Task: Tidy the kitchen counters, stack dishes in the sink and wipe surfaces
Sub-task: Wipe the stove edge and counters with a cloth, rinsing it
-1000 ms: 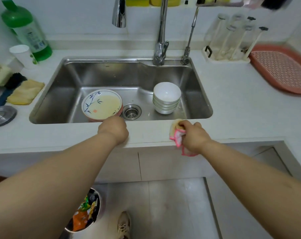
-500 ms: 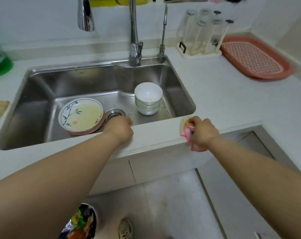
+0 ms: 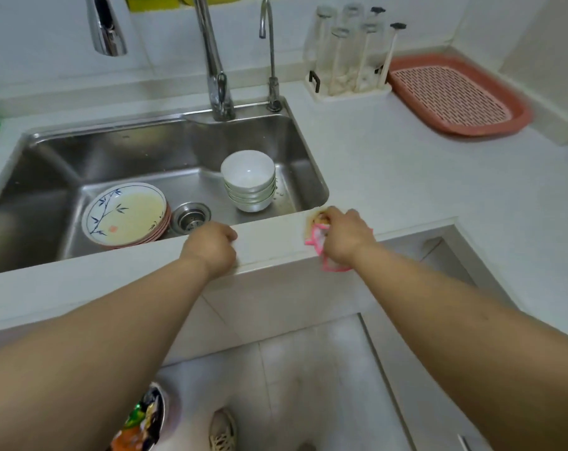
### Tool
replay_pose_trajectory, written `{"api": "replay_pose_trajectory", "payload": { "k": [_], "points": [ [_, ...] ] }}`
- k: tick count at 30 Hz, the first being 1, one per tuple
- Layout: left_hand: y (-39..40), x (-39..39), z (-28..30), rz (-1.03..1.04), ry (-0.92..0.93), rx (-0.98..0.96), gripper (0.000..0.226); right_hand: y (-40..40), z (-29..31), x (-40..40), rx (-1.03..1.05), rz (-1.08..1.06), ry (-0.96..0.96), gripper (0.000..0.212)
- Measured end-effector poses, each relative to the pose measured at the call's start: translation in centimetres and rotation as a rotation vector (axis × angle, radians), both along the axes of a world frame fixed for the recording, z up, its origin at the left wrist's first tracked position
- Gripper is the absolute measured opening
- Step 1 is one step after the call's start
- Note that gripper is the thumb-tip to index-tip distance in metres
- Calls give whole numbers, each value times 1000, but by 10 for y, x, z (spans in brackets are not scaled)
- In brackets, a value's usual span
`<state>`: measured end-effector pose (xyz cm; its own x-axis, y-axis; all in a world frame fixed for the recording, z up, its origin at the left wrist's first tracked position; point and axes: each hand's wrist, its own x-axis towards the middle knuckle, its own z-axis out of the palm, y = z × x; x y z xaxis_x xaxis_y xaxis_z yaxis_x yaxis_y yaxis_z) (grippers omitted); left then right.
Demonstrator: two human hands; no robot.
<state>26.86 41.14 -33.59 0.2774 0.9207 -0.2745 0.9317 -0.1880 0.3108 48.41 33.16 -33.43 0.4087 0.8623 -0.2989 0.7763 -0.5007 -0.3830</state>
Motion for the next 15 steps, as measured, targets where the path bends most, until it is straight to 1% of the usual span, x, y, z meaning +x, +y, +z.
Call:
{"api": "replay_pose_trajectory", "payload": {
  "k": [3,4,6,7,9,11,12,15],
  "points": [
    [-4,4,3,-35,38,-33,41,-15,9,61,-91,-254,-105,51],
    [-5,3,6,-54,59,-55,41,-16,11,66,-100,-290,-102,47],
    [-5,3,10,-98,85,-102,39,-15,15,59,-86,-322,-63,32],
    [-4,2,15,-108,88,-117,39,-11,16,50,-72,-318,-38,33],
    [-2,-2,22,-101,68,-150,39,-2,23,29,-79,-287,81,30],
    [5,-11,33,-53,4,-171,43,16,30,7,-70,-228,354,21],
    [8,-14,39,-32,-23,-182,45,25,34,-5,-54,-202,444,23],
    [30,-35,54,50,-132,-178,42,67,47,-51,57,-99,507,29]
  ]
}}
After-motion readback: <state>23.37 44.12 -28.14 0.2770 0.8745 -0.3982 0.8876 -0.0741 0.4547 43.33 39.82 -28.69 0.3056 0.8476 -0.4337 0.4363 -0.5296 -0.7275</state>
